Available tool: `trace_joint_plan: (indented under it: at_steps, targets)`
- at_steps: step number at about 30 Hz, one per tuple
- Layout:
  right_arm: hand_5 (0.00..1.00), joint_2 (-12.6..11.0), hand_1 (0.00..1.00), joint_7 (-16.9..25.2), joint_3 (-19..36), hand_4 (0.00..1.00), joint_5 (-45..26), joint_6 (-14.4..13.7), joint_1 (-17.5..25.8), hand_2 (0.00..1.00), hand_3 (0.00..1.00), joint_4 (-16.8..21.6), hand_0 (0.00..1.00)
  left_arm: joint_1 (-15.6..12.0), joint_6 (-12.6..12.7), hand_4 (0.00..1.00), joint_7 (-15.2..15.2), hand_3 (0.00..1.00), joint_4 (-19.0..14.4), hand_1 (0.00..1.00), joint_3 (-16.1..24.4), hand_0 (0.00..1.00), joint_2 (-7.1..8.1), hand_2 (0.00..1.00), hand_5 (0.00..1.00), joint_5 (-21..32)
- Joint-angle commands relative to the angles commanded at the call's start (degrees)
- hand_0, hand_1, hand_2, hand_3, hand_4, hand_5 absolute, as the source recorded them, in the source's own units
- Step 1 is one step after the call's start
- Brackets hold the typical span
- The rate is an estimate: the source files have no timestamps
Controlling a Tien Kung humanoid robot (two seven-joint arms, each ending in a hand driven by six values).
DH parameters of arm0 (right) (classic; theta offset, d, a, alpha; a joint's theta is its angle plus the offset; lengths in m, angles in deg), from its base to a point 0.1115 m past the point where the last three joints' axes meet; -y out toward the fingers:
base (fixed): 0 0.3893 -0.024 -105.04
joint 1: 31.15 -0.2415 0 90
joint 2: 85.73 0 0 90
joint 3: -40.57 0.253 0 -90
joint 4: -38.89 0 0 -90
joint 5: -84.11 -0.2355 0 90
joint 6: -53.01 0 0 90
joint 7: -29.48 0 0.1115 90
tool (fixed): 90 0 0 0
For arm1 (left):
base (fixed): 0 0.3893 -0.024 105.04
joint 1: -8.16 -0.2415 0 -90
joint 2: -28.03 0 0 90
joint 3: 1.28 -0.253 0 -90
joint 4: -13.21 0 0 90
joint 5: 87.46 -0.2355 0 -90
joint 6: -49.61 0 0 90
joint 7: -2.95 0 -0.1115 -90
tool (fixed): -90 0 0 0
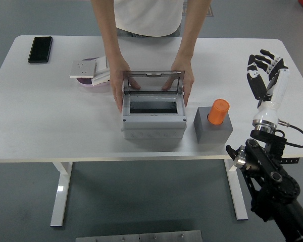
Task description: Fetch the battery,place it into the box,close the lid of the box
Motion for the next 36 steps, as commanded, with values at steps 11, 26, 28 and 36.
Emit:
trace_joint_plan:
  at_steps: [11, 26, 28, 36]
  targets:
    - [0.308, 0.0, 0.548, 0.0, -2.4, 0.752, -5.8, 0.1, 0.6, 0.585, 0.617, -3.7, 0.624, -0.2, -0.1, 0.341, 0.3, 0.499, -0.1, 0.740, 0.3, 0.623, -0.07, 0.573, 0.002, -0.6]
    - [0.363, 0.0, 0.583, -0.7, -7.7, 0.794, -6.0, 4.0, 0.9, 0.607, 0.623, -3.4, 0.649, -0.1, -0.3, 0.341, 0.5, 0.498, 0.0, 0.740, 0.6, 0.623, -0.17, 0.573, 0.002, -1.3]
    - [0.363, 0.0, 0.583, -1.2, -8.3, 0.794, -5.4, 4.0, 1.0, 0.607, 0.623, -3.3, 0.649, -0.1, -0.3, 0.341, 0.5, 0.498, 0.0, 0.740, 0.6, 0.623, -0.21, 0.573, 0.002, -1.3]
    - [0.343, 0.0, 0.619, -4.1, -10.6, 0.830, -2.0, 4.0, 1.3, 0.627, 0.661, -3.0, 0.689, 0.1, -0.5, 0.342, 0.6, 0.499, 0.0, 0.740, 0.8, 0.623, -0.31, 0.573, 0.002, -1.7]
